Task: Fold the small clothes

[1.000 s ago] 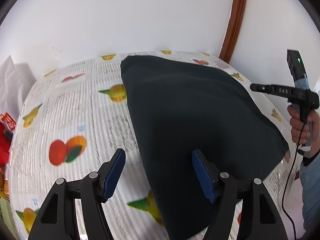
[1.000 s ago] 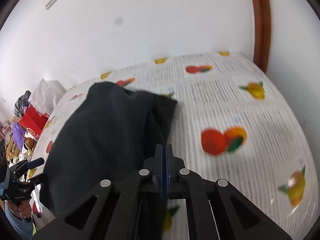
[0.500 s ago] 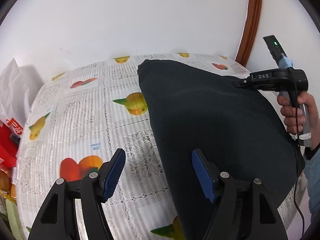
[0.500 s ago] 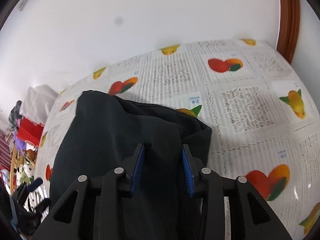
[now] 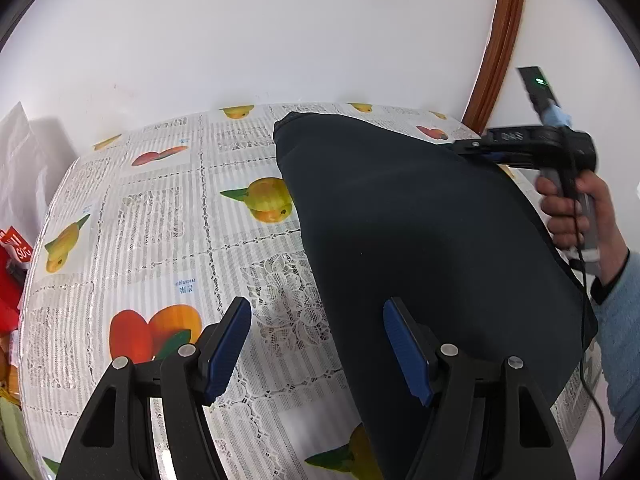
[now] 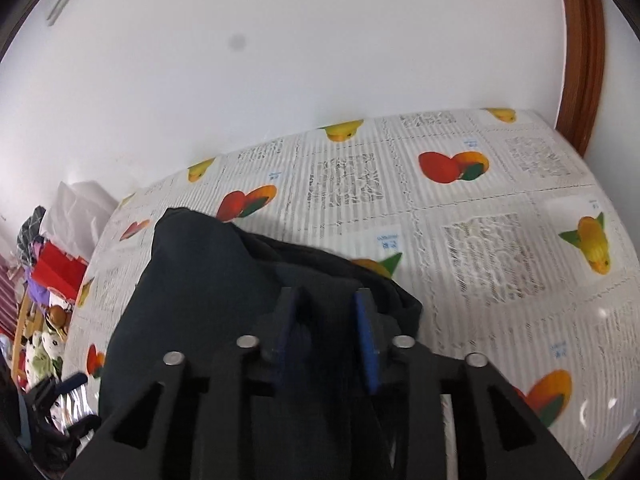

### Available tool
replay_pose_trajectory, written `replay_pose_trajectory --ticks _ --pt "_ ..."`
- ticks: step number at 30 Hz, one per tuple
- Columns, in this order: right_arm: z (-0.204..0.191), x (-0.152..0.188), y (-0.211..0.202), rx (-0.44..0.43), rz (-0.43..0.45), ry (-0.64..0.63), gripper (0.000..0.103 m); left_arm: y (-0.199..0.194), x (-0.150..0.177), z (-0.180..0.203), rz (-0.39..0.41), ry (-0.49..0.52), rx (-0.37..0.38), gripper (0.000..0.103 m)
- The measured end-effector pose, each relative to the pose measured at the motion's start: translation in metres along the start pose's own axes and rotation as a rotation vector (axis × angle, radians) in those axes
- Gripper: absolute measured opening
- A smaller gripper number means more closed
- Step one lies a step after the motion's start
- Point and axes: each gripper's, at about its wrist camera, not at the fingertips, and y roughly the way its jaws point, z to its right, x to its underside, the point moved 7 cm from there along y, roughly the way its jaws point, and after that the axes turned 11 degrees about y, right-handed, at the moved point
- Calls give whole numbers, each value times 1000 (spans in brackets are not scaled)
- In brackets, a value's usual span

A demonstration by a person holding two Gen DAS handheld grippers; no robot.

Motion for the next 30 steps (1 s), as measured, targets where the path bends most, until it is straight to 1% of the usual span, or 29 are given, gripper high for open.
replay_pose_trajectory --ticks 1,2,3,4,5,6,7,8,9,10,11,12,15,16,18,20,22,23,24,25,26,27,28,29,30 --pt "0 -2 7 3 -21 16 31 0 0 0 0 0 -1 68" --pt "1 -4 14 16 -42 32 28 1 0 0 0 1 -1 68" --pt "1 -5 21 30 -67 41 11 1 0 -1 -1 -2 -1 68" --pt "-2 -5 25 14 -84 28 10 1 1 -1 -3 -6 0 68" --pt "-5 -9 18 -21 -47 10 9 1 1 -2 -4 -9 2 68" --pt "-7 -13 7 -67 12 7 9 0 2 -2 -4 -14 5 68" --pt "-4 -14 2 -84 37 14 9 -1 2 -3 -4 -18 9 68" --pt "1 -14 3 -77 42 31 9 -1 3 -3 -5 -20 12 68" --pt "5 -13 8 -57 23 50 10 0 3 -4 -7 -22 11 68" --pt "10 -8 17 -22 -23 68 11 0 4 -4 -9 -23 9 68" --pt "12 -7 18 -15 -38 75 12 -1 5 -4 -10 -25 6 68" --pt "13 -7 15 -14 -36 86 16 -3 6 -4 -9 -24 1 68" --pt "12 -5 -20 -26 33 102 21 -9 11 -6 -5 -14 -21 67" --pt "10 -1 -28 -40 40 94 29 -11 13 -6 -3 -16 -17 66" --pt "5 10 -42 -52 37 66 40 -15 18 -7 0 -30 -8 66" --pt "3 26 -50 -38 15 19 41 -19 22 -5 4 -32 -3 66" --pt "2 44 -46 -20 -31 -24 40 -21 25 -3 5 -32 -5 66" --pt "1 51 -42 -14 -51 -41 39 -22 26 -3 1 -32 -7 66" --pt "1 56 -37 -12 -70 -61 15 -23 28 -1 -4 -32 -12 66" --pt "-2 60 -36 -57 -83 -86 7 -24 29 -1 -11 -34 -17 66" --pt "-4 57 -44 -104 -41 -97 6 -25 31 -1 -18 -36 -19 66" --pt "-1 50 -58 -140 34 -89 3 -27 34 0 -24 -38 -16 66" --pt "3 47 -63 -169 55 -67 3 -28 35 0 -28 -39 -15 66" --pt "8 45 -63 -186 45 -26 3 -29 37 0 -32 -40 -15 66" --pt "14 46 -58 -179 16 20 3 -30 38 0 -35 -40 -17 66"
